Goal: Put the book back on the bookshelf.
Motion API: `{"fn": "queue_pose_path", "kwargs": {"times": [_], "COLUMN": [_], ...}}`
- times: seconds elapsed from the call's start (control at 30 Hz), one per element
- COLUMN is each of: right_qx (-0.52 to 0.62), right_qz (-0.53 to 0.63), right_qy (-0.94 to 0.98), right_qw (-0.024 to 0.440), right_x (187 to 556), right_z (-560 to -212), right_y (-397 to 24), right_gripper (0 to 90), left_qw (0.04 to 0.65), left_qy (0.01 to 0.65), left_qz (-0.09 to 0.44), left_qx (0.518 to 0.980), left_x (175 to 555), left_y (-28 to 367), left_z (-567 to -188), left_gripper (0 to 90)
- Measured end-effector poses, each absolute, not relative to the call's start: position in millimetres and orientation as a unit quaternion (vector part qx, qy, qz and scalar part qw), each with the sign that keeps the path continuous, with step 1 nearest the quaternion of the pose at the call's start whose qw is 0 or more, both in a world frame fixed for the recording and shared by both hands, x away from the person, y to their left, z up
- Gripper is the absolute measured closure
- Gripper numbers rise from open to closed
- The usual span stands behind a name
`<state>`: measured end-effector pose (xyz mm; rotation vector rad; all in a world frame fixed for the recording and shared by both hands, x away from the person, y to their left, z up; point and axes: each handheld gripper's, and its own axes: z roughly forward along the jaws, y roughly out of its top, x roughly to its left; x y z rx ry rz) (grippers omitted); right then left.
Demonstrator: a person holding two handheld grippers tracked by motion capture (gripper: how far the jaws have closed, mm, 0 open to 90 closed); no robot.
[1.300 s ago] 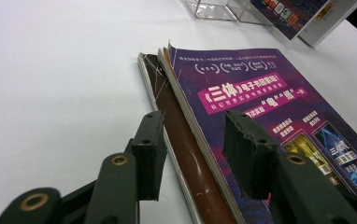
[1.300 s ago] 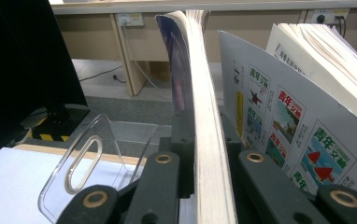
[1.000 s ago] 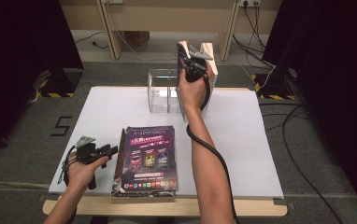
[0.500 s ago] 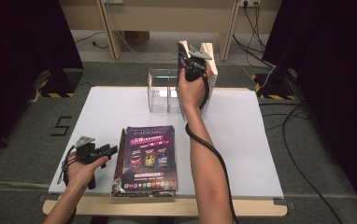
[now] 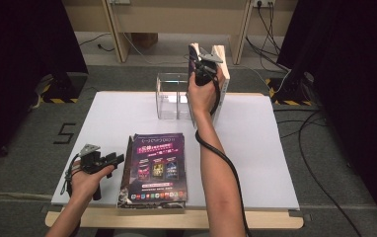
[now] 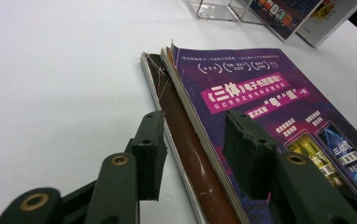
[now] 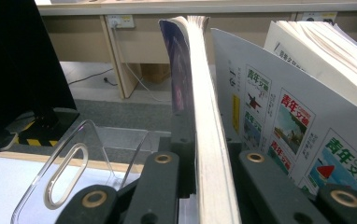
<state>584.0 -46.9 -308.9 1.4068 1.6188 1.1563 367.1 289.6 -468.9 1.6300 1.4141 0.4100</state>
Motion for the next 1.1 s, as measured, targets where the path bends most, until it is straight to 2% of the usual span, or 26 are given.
{"fn": "queue_pose_path", "kwargs": {"times": [0.33, 0.47, 1.1], "right_qx": [0.542, 0.542, 0.536], "right_qz": [0.438, 0.437, 0.451], "right_qy": [0.629, 0.633, 0.637], "right_qw": [0.344, 0.34, 0.322], "right_x": [582.8, 579.9, 564.5], "right_z": [-307.9, -308.3, -315.1], "right_y": [-47.2, -47.4, -53.6], "right_gripper": [78.1, 72.3, 66.3], "left_qw": [0.455, 0.456, 0.455], "left_qy": [0.572, 0.572, 0.57], "left_qz": [0.166, 0.165, 0.164], "left_qx": [0.662, 0.662, 0.664], "left_x": [367.1, 366.8, 366.3], "left_y": [288.2, 287.3, 284.7], "left_z": [-469.6, -469.8, -470.3], "left_gripper": [57.7, 57.6, 56.7]}}
